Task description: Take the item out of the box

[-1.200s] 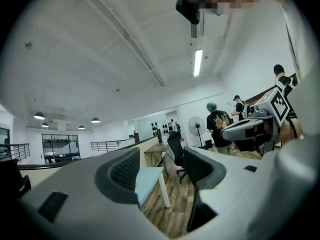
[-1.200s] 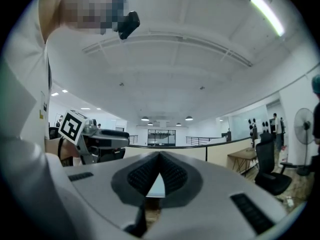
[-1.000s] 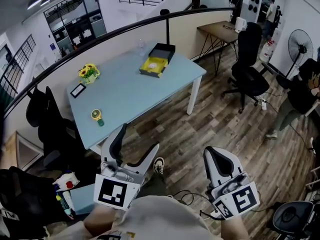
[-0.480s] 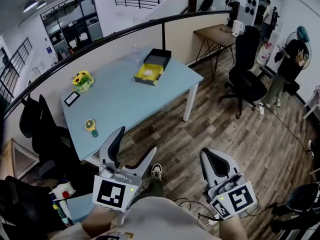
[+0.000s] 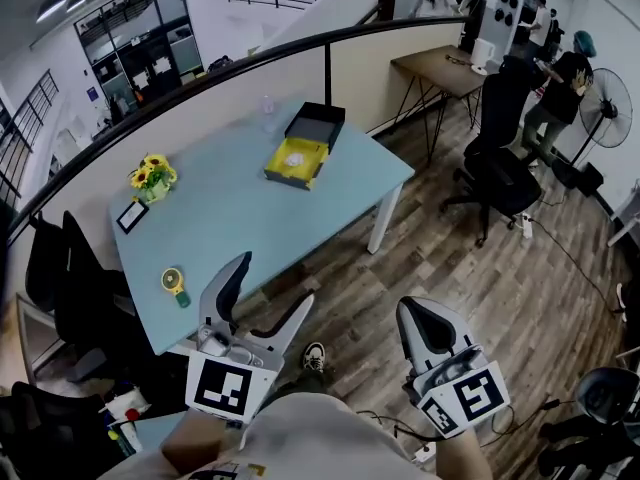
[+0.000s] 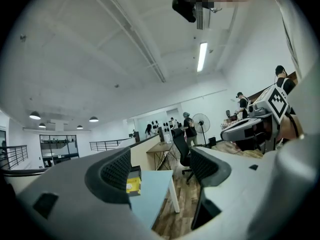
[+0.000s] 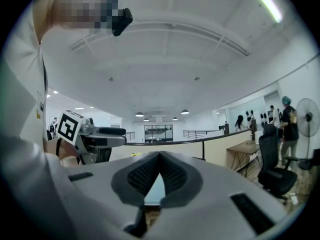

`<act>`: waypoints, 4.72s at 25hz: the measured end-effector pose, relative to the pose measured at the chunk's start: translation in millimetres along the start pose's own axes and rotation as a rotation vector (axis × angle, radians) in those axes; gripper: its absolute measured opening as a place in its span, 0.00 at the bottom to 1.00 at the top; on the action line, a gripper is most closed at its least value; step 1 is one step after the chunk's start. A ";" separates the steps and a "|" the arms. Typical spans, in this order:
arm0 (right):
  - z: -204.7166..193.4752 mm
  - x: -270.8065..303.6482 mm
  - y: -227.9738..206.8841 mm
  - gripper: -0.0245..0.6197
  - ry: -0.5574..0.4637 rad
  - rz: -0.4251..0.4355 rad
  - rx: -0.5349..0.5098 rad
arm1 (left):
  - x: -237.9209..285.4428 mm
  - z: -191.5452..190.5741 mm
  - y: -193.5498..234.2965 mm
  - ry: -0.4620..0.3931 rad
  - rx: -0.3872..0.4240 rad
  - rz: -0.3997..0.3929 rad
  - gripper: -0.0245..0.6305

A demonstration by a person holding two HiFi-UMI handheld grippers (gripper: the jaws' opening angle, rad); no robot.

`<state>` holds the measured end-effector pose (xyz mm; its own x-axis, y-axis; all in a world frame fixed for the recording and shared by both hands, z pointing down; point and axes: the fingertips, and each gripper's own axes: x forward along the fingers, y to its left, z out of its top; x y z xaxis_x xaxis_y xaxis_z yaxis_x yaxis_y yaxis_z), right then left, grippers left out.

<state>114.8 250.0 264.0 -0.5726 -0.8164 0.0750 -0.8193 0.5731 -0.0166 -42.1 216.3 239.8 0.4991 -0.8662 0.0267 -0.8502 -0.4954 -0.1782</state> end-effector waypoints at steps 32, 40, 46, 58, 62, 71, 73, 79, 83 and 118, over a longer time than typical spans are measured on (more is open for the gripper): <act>-6.8 327.3 -157.0 0.05 0.093 0.083 -0.019 | 265.4 -70.4 215.5 0.047 -0.018 0.056 0.59; -2.3 391.4 -235.7 0.05 0.103 0.210 0.003 | 346.9 -69.5 230.4 0.094 0.009 0.166 0.60; 0.4 443.1 -288.1 0.05 0.117 0.332 -0.003 | 399.4 -80.0 242.7 0.168 0.007 0.274 0.60; -33.6 523.2 -343.9 0.05 0.190 0.537 0.000 | 459.0 -127.9 256.1 0.330 -0.008 0.440 0.60; -45.7 540.3 -345.3 0.04 0.215 0.571 0.011 | 462.3 -144.2 261.3 0.377 -0.033 0.462 0.60; -71.4 570.1 -330.2 0.05 0.265 0.571 0.038 | 466.7 -185.8 282.5 0.440 -0.076 0.431 0.60; -76.1 576.4 -326.4 0.05 0.282 0.567 0.040 | 468.8 -195.2 288.8 0.459 -0.085 0.415 0.60; -98.4 599.9 -316.0 0.05 0.333 0.556 0.040 | 480.1 -243.8 305.5 0.536 -0.114 0.361 0.60; -121.2 618.3 -316.5 0.05 0.365 0.545 0.037 | 494.2 -291.4 318.3 0.587 -0.204 0.342 0.60; -262.8 636.9 -300.7 0.05 0.571 0.510 0.138 | 541.9 -515.8 318.9 1.018 -0.219 0.182 0.19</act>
<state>4.1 -423.6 578.8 -0.8066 -0.2692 0.5262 -0.4760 0.8237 -0.3081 -129.3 -445.2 704.7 0.0711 -0.5253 0.8480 -0.9604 -0.2658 -0.0841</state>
